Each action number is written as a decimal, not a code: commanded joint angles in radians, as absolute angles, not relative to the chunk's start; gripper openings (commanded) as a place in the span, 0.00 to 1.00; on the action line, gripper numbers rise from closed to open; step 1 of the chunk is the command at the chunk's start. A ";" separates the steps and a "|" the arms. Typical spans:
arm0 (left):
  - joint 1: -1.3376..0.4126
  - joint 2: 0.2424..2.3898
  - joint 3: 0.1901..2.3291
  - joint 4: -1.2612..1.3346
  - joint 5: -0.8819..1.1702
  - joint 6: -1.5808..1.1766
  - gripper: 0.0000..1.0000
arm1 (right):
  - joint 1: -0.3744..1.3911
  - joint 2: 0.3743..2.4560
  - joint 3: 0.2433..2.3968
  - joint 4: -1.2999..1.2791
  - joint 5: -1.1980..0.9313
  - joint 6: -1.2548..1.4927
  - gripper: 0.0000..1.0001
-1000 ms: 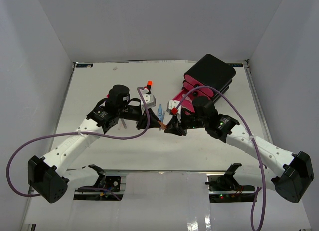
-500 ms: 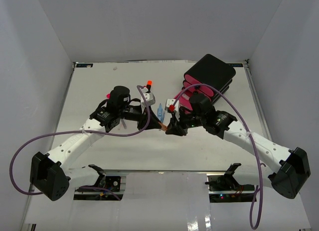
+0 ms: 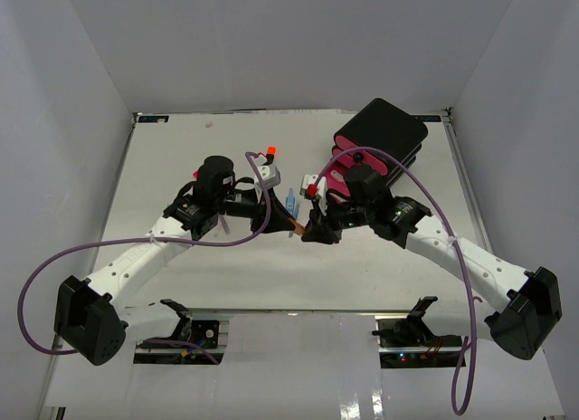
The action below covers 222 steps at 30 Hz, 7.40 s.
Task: Sort the stationery into containers
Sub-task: Close the pen cap on the pen, then place the pen in the drawer, then pick up the pen from the center of the board.
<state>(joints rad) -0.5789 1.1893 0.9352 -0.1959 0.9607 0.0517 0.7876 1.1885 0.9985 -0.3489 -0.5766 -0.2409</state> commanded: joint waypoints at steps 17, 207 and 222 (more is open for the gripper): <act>-0.583 1.029 0.945 -0.276 0.792 0.107 0.75 | 0.798 1.175 0.852 -0.121 -0.433 -0.267 0.08; -0.784 1.243 1.060 -0.305 0.080 -0.034 0.37 | 0.557 1.034 0.595 0.288 -0.330 0.455 0.95; -0.784 1.157 0.951 -0.267 0.189 -0.006 0.37 | 0.577 1.074 0.571 0.420 -0.144 0.403 0.94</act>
